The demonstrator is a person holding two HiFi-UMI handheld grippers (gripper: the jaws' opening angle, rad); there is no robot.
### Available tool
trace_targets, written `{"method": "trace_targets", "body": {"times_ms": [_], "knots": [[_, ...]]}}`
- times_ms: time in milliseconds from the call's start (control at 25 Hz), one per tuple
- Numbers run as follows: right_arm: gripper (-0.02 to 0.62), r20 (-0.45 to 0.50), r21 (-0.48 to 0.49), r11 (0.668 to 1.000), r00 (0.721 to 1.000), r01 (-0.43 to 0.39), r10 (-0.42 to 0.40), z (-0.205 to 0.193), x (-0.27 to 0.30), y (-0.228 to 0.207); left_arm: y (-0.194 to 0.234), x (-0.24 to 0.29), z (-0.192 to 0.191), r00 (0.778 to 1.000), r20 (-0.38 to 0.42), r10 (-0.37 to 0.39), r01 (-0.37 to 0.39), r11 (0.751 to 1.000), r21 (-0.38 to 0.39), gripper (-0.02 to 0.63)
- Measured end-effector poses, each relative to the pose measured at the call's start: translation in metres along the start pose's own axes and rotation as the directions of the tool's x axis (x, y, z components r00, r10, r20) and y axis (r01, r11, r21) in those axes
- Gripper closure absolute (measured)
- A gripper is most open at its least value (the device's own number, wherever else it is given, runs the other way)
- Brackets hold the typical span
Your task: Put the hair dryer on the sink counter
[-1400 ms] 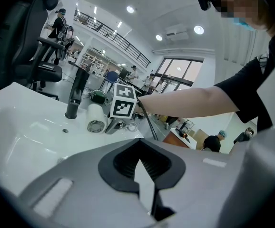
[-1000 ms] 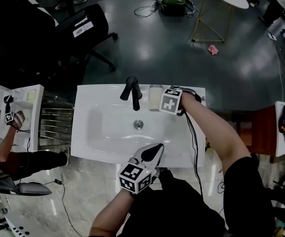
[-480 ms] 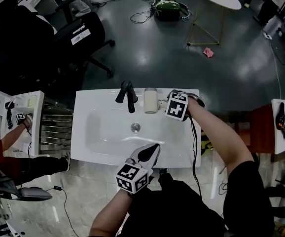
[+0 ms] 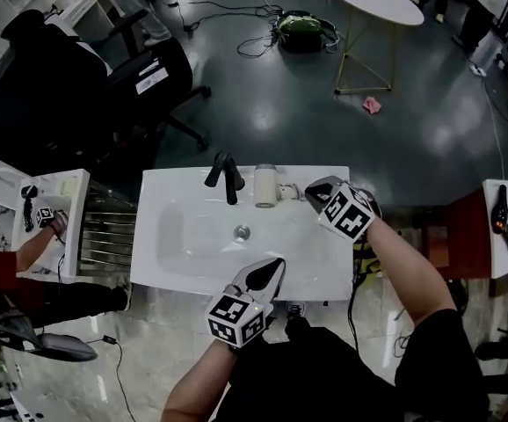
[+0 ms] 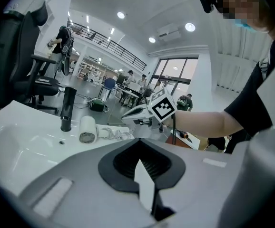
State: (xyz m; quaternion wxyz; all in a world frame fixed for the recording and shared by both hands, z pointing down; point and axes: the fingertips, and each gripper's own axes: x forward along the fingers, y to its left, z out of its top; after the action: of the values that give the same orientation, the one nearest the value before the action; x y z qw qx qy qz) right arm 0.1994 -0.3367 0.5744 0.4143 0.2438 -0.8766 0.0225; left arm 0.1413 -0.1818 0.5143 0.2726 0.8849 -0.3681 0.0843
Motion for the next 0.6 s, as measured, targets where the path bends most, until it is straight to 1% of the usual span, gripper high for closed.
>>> {"method": "trace_targets", "body": {"times_ms": [160, 280, 440, 520, 600], "knots": [[0.594, 0.141, 0.146, 0.989, 0.989, 0.012, -0.033, 0.012, -0.029, 0.015, -0.002, -0.010, 0.004, 1.000, 0.016, 0.013, -0.013, 1.000, 0.011, 0.603], [0.594, 0.250, 0.269, 0.963, 0.966, 0.000, -0.070, 0.028, -0.054, 0.032, 0.000, -0.023, 0.006, 1.000, 0.022, 0.016, -0.017, 1.000, 0.017, 0.603], [0.594, 0.378, 0.435, 0.899, 0.918, -0.061, -0.121, 0.052, -0.082, 0.061, 0.003, -0.042, 0.011, 0.999, 0.036, 0.014, -0.015, 1.000, 0.013, 0.603], [0.594, 0.413, 0.494, 0.865, 0.900, -0.090, -0.142, 0.060, -0.092, 0.078, 0.005, -0.053, 0.012, 0.999, 0.036, 0.011, -0.011, 1.000, 0.009, 0.603], [0.594, 0.430, 0.540, 0.835, 0.888, -0.110, -0.162, 0.065, -0.101, 0.095, 0.006, -0.064, 0.012, 1.000, 0.029, -0.005, 0.005, 1.000, 0.008, 0.603]]}}
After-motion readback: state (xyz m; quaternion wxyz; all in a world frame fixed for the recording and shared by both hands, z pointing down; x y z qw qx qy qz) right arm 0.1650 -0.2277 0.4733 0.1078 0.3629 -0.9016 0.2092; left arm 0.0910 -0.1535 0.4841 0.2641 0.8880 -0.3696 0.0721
